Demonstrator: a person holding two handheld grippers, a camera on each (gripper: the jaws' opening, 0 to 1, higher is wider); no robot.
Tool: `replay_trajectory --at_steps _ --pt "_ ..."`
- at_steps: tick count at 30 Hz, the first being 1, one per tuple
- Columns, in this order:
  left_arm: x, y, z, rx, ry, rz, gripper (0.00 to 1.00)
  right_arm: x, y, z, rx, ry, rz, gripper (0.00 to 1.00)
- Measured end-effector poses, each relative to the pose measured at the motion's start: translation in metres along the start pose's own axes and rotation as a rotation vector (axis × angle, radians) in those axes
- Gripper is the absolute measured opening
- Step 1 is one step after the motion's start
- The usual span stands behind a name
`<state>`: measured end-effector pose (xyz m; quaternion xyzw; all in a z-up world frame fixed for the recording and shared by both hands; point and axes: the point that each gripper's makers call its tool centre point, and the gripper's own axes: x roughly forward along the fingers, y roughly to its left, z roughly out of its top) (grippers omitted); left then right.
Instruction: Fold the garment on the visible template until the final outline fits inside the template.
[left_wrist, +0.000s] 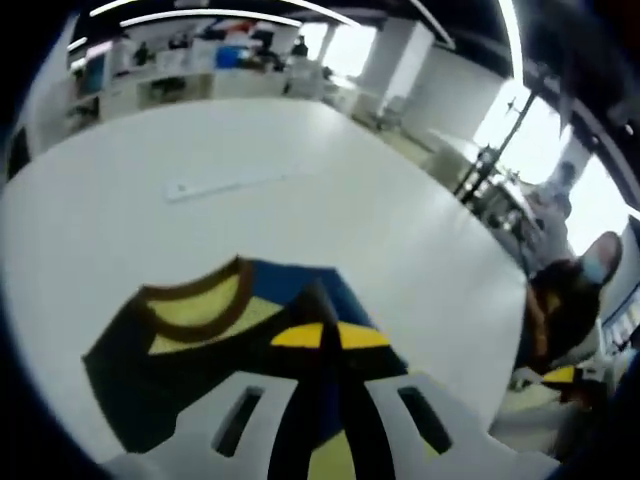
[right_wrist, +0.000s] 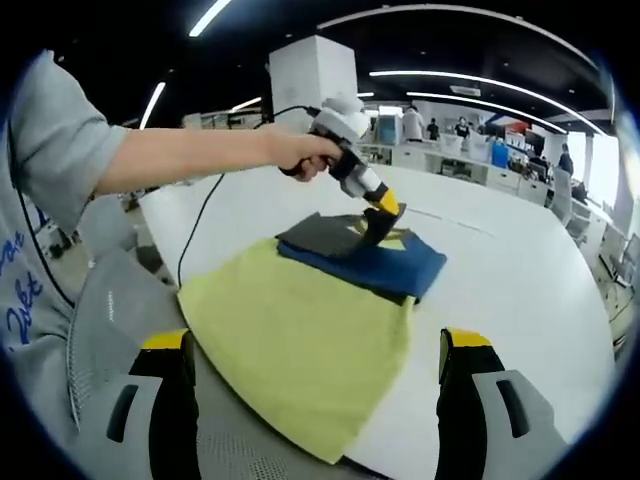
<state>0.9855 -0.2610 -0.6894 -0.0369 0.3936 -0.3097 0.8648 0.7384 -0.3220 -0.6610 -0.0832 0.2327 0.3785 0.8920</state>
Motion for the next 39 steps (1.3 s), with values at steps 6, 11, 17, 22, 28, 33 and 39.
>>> replay_trajectory --at_steps 6,11,17,22,28,33,39 --pt "0.018 -0.002 -0.009 -0.015 0.026 0.001 0.00 0.003 -0.003 -0.003 0.008 0.007 -0.011 1.00" --pt "0.030 0.001 -0.014 -0.061 0.035 0.011 0.00 0.001 -0.009 -0.003 0.032 -0.005 -0.035 1.00" --pt "0.046 0.000 -0.019 -0.076 0.050 0.019 0.00 0.002 -0.005 -0.005 0.027 0.009 -0.020 1.00" --pt "0.056 -0.001 -0.022 -0.083 0.058 0.030 0.00 0.002 -0.009 -0.006 0.029 0.012 -0.036 1.00" --pt "0.063 -0.003 -0.028 -0.076 0.080 0.032 0.00 0.002 -0.009 -0.007 0.034 0.018 -0.036 1.00" --pt "0.068 -0.003 -0.032 -0.068 0.095 0.038 0.00 0.003 -0.009 -0.007 0.042 0.015 -0.035 1.00" --pt "0.072 0.000 -0.036 -0.046 0.114 0.048 0.00 0.003 -0.010 -0.007 0.046 0.015 -0.038 1.00"
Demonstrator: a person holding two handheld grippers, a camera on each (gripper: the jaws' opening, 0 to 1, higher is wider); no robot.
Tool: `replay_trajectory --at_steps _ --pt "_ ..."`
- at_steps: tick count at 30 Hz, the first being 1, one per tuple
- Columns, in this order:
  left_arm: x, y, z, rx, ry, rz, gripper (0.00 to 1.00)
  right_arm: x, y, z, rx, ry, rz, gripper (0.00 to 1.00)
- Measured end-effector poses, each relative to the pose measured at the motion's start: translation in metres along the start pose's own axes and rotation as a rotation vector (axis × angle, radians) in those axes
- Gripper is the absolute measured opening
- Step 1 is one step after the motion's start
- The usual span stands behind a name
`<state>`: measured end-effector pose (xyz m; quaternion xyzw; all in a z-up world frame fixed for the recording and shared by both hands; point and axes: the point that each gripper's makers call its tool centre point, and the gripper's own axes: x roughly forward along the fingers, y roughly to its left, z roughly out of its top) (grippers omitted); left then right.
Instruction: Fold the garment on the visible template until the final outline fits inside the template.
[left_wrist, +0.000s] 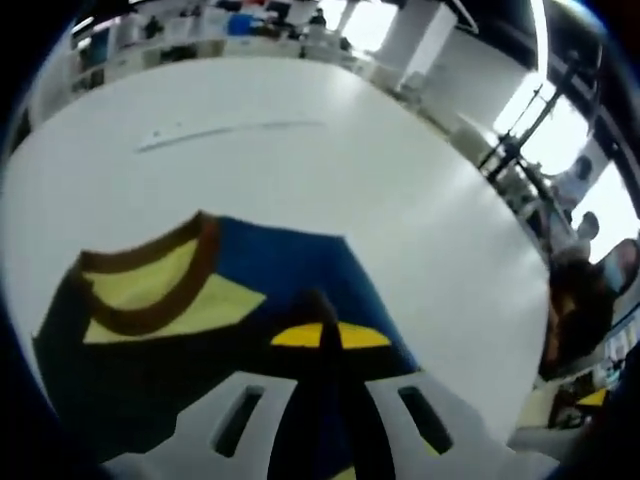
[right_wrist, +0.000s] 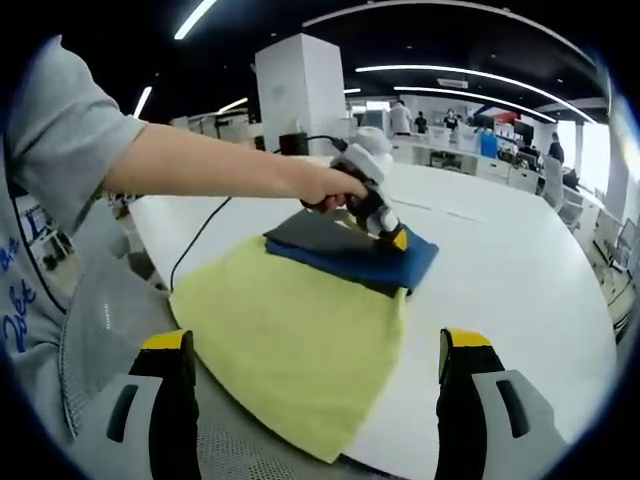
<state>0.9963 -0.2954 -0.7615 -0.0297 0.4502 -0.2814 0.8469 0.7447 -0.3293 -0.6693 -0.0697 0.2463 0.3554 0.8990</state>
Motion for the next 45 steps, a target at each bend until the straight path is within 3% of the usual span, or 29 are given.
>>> replay_trajectory --at_steps 8,16,21,30,45 --pt "0.007 -0.005 -0.010 0.059 0.038 0.005 0.00 0.001 0.001 0.000 0.013 -0.005 0.005 1.00" --pt "0.007 -0.003 -0.010 0.060 0.032 0.014 0.00 0.001 0.002 -0.001 0.006 -0.003 0.008 1.00" --pt "0.004 -0.002 -0.004 0.112 -0.002 0.030 0.04 0.001 0.002 0.000 0.008 -0.006 0.010 1.00" --pt "0.000 -0.014 -0.002 0.109 -0.004 -0.016 0.14 0.001 0.002 -0.001 0.002 -0.005 0.012 1.00" --pt "-0.006 -0.041 -0.005 0.113 0.023 -0.088 0.08 0.000 0.002 -0.001 -0.012 -0.002 0.014 1.00"
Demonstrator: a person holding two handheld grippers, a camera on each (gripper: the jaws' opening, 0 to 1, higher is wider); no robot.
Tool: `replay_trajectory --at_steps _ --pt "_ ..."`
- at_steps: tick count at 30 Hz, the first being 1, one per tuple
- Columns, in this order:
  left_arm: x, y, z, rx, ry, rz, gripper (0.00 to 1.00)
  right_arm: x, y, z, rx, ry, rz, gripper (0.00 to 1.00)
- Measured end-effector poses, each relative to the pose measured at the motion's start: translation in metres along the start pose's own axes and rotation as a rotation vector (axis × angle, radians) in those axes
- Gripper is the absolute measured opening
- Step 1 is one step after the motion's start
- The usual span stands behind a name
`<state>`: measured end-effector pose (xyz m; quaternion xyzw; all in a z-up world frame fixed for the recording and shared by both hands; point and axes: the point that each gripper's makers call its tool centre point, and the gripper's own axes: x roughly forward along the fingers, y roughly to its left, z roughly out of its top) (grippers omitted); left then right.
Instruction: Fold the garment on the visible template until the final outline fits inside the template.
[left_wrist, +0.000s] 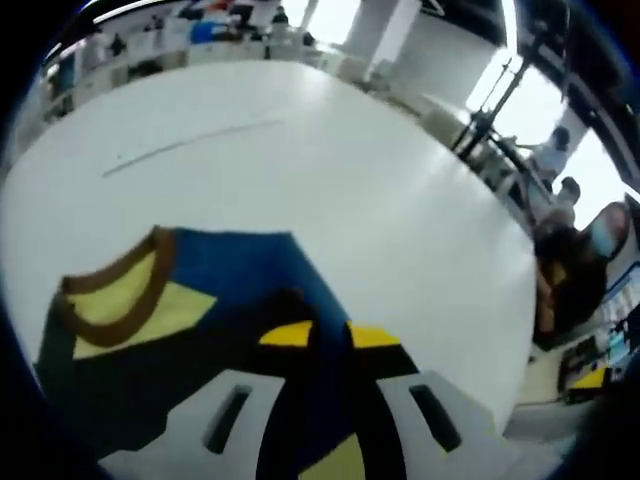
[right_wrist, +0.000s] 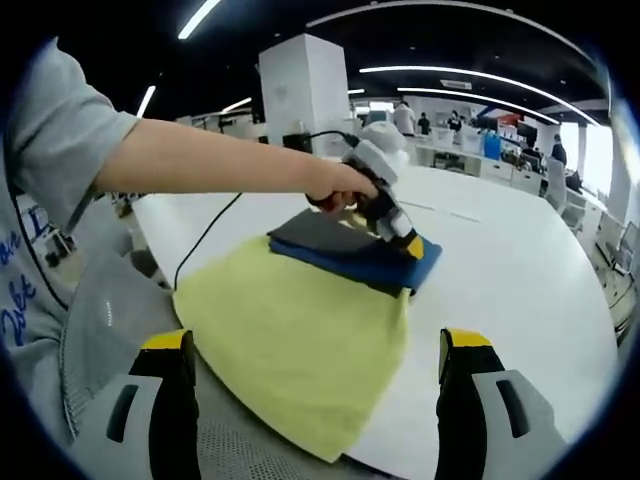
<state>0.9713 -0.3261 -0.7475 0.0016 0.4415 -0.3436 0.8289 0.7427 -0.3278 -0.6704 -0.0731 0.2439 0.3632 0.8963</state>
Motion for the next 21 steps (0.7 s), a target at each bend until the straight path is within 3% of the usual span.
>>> replay_trajectory --at_steps 12,21 --pt "-0.021 -0.014 0.013 0.061 -0.045 -0.036 0.07 0.000 0.001 0.000 -0.011 0.005 0.001 1.00" --pt "-0.023 -0.007 0.003 0.073 -0.023 -0.023 0.09 0.000 0.001 0.000 -0.018 0.009 -0.002 1.00"
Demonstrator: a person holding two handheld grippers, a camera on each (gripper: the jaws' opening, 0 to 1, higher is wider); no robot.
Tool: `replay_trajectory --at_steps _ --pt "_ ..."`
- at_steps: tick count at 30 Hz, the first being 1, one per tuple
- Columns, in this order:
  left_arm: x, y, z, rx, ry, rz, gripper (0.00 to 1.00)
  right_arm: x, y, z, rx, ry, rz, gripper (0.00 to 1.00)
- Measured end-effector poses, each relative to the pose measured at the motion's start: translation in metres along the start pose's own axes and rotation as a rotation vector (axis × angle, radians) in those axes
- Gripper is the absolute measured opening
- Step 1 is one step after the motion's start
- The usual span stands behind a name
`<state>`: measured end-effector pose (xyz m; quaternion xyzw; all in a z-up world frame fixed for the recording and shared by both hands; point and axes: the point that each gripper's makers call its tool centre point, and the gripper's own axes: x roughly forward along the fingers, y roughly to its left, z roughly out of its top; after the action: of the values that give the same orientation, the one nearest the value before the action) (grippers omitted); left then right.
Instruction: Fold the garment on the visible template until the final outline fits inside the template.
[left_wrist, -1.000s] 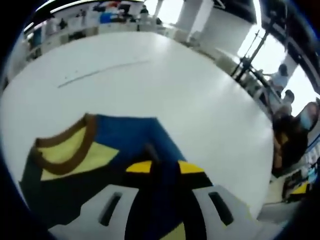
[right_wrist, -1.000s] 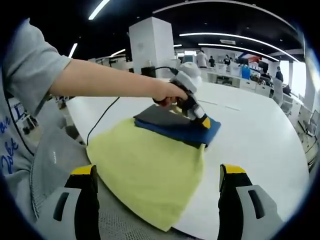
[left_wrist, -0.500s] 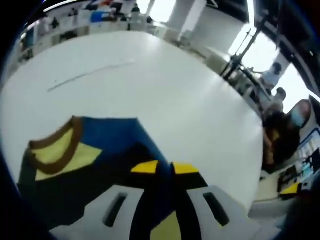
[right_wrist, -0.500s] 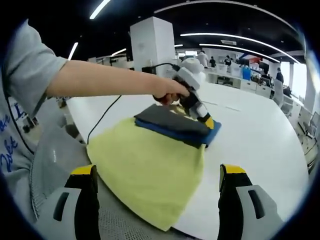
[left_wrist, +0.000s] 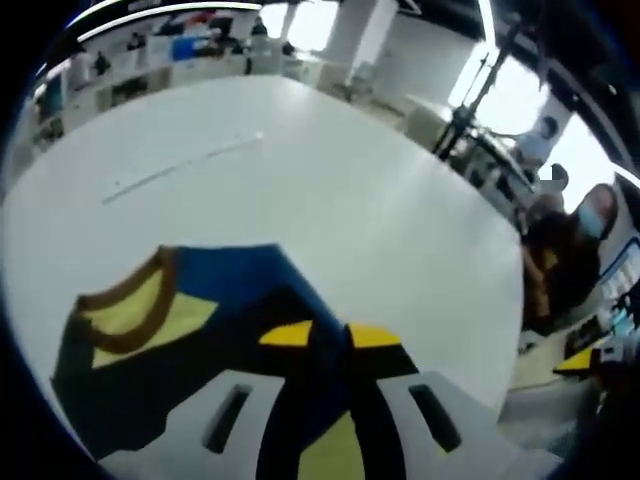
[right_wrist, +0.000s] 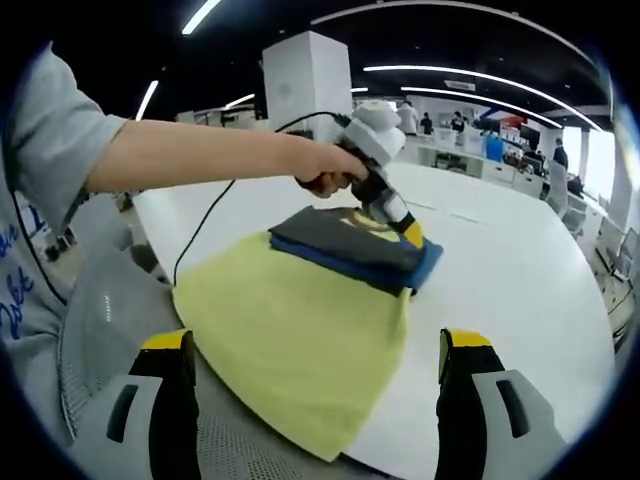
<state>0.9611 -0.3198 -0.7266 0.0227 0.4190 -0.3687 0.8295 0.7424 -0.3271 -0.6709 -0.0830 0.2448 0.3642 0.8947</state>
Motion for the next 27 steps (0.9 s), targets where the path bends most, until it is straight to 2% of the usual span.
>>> replay_trajectory --at_steps 5,8,11,16,20,25,27 --pt "-0.002 -0.007 -0.004 0.030 0.017 -0.011 0.11 -0.001 0.000 0.002 -0.002 -0.003 -0.005 1.00" --pt "-0.008 -0.012 -0.009 0.079 0.044 -0.015 0.13 -0.001 0.000 0.003 -0.003 -0.007 -0.007 1.00" --pt "-0.013 -0.012 -0.011 0.127 0.044 0.005 0.16 -0.001 0.000 0.002 0.001 -0.004 -0.003 1.00" --pt "-0.016 -0.011 -0.014 0.215 0.040 0.011 0.35 -0.001 0.001 0.002 -0.009 0.007 0.004 1.00" --pt "-0.021 -0.016 -0.019 0.232 0.048 -0.003 0.40 -0.002 0.001 0.001 -0.016 0.013 0.002 1.00" --pt "-0.032 -0.020 -0.024 0.279 0.048 -0.015 0.55 -0.005 -0.002 0.001 -0.024 0.022 -0.007 1.00" --pt "-0.039 -0.024 -0.031 0.305 0.069 -0.033 0.59 -0.006 -0.004 0.002 -0.026 0.023 -0.015 1.00"
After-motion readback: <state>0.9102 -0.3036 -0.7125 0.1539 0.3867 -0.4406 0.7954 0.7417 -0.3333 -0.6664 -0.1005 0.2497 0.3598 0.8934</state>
